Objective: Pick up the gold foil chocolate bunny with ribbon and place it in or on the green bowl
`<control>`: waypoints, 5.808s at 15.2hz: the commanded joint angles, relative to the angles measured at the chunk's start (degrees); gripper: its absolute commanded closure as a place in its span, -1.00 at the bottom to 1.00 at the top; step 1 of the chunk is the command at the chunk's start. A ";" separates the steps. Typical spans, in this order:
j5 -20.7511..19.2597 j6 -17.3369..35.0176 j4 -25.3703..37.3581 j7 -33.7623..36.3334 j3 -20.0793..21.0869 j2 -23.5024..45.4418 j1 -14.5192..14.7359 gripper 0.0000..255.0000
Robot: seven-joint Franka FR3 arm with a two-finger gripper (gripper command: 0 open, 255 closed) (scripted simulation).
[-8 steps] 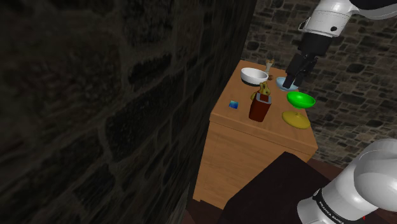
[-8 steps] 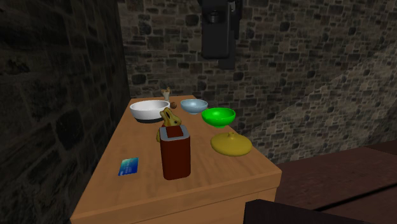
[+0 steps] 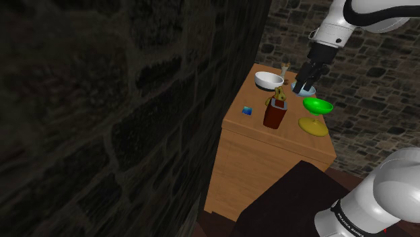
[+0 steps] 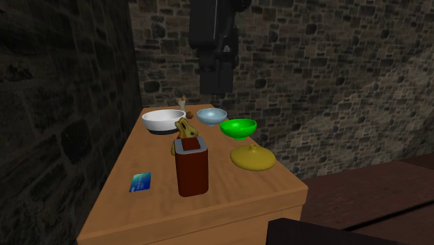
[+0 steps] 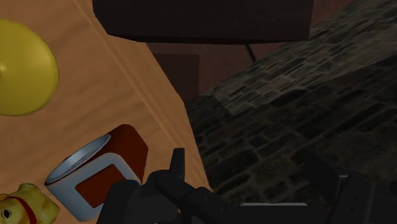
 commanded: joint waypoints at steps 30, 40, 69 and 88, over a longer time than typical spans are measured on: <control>14.82 25.26 36.23 -38.77 -17.38 55.83 -9.65 -1.00; 16.93 29.42 35.51 -40.12 -16.29 59.53 -10.30 -1.00; 14.32 21.09 41.06 -37.64 -17.40 56.28 -9.94 1.00; 13.17 8.45 51.42 -38.81 -19.17 54.22 -12.90 1.00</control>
